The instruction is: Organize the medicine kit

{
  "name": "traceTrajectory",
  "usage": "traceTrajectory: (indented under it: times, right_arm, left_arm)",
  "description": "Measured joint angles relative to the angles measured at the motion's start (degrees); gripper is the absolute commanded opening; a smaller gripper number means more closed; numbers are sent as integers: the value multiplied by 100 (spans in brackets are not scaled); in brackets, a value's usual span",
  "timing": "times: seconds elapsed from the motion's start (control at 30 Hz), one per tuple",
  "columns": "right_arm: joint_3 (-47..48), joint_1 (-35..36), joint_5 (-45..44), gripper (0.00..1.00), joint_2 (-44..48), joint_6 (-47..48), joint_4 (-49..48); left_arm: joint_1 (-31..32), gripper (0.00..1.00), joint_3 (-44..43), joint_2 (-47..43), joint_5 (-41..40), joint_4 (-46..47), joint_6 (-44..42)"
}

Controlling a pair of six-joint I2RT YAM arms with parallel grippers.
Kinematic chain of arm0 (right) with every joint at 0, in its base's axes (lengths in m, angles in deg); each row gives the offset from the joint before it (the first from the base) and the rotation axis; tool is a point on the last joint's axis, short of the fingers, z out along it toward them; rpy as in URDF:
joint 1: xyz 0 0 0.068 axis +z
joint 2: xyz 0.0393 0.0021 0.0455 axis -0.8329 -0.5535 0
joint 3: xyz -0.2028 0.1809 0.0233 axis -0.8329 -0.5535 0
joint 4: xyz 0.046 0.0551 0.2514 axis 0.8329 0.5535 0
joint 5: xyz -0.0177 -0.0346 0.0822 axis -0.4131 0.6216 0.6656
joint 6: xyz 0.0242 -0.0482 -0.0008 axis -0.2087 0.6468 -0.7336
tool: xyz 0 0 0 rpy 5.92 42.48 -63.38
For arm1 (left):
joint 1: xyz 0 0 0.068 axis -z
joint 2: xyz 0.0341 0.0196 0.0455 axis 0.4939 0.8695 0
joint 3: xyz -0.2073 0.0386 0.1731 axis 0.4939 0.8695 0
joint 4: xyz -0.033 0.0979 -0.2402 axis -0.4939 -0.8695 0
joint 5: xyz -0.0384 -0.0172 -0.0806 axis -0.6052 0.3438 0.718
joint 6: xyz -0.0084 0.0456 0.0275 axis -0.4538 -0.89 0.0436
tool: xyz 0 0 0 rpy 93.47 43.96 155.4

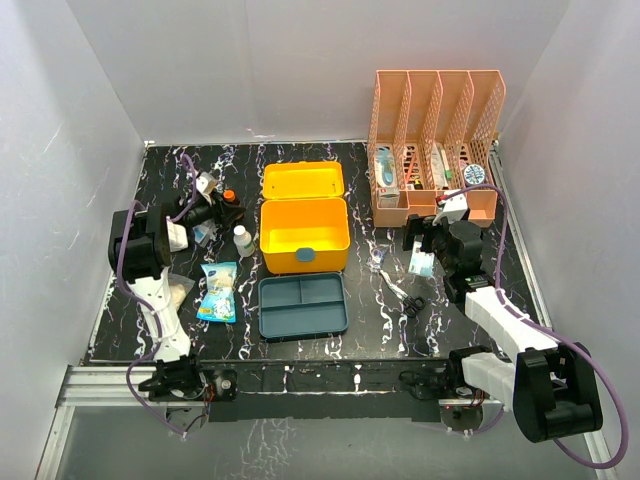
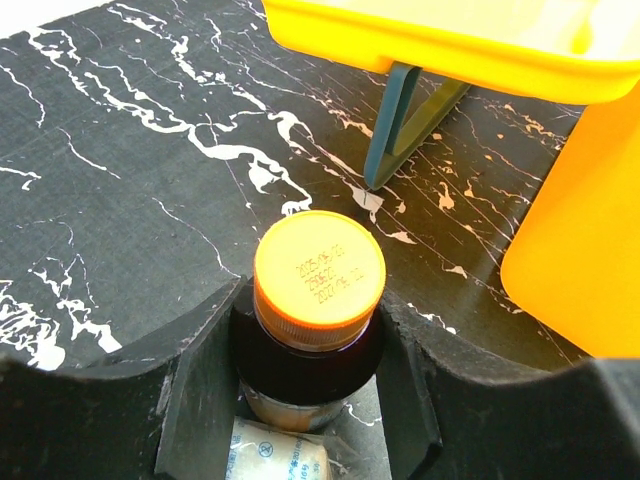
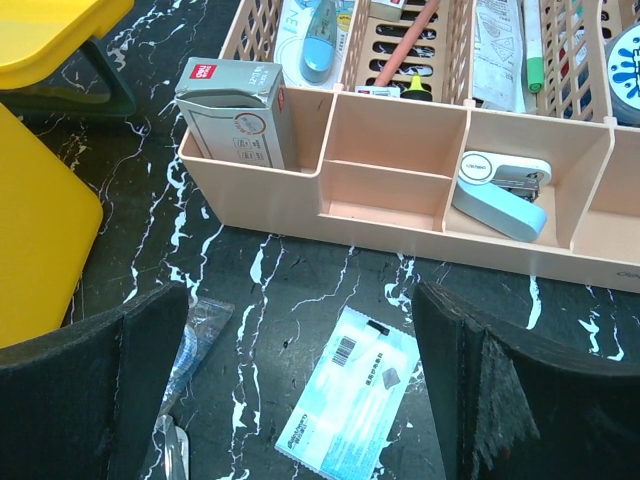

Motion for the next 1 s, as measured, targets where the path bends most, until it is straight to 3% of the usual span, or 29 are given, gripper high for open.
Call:
traceTrajectory:
  times: [0.03,0.07,0.37,0.6,0.77,0.8,1.0]
  right_arm:
    - [0,0,4,93,0,-4,0]
    - [0,0,11,93,0,-11,-2]
    - [-4,0,105,96,-11,-50,-31]
    - [-13,0,173,98,-28,-92,-138]
    - [-13,4,192,98,-160,-151,-181]
    - [-13,4,190,98,-186,-162,-181]
    - [136,9,146,98,-319,-232,-131]
  left_arm:
    - [0,4,-28,-37,9,-153,-74]
    - [0,0,-63,-74,26,-332,-151]
    - [-17,0,-573,-485,127,-2124,-918]
    - [-28,0,-1451,-822,243,-4070,-2026]
    - [-17,0,-2900,-831,247,-6734,-3467]
    - [-2,0,-3526,-809,203,-7643,-3906]
    - [385,0,-6247,-507,-339,-10603,-5504]
